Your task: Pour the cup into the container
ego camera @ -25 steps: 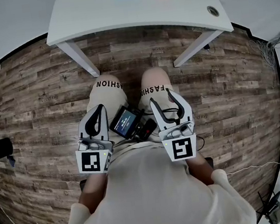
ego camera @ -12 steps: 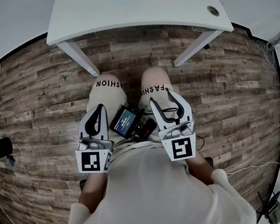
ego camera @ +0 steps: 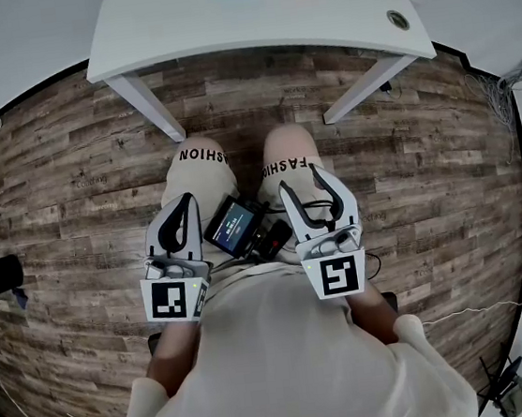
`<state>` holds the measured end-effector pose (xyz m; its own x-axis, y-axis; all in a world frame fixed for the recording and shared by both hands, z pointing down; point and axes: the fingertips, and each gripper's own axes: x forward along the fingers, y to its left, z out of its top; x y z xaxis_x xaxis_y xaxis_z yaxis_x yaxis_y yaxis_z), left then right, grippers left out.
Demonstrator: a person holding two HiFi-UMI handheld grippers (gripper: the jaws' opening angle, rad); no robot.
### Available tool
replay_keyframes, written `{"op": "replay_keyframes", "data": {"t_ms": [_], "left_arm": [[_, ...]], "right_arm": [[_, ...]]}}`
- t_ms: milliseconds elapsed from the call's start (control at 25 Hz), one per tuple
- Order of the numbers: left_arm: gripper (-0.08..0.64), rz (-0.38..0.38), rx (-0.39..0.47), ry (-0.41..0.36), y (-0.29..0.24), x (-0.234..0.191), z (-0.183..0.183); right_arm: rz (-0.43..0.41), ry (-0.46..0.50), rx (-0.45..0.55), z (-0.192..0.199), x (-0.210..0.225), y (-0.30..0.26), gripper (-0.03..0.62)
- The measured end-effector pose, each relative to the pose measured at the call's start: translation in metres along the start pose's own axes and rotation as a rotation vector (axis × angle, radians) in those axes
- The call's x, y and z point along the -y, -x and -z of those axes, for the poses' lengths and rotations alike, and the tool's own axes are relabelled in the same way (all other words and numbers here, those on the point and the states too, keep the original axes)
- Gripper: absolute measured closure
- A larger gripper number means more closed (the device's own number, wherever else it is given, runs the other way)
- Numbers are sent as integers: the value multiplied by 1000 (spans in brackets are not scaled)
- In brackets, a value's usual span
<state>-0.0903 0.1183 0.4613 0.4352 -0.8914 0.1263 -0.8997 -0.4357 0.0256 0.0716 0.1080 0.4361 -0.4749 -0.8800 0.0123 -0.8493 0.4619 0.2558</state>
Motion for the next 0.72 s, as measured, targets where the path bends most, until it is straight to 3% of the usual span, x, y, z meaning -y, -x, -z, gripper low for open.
{"op": "replay_keyframes", "data": {"t_ms": [720], "left_arm": [[551,10,5,-10,-1,4,-6]], "right_arm": [[-12,14,-7,0,-1,2,391]]}}
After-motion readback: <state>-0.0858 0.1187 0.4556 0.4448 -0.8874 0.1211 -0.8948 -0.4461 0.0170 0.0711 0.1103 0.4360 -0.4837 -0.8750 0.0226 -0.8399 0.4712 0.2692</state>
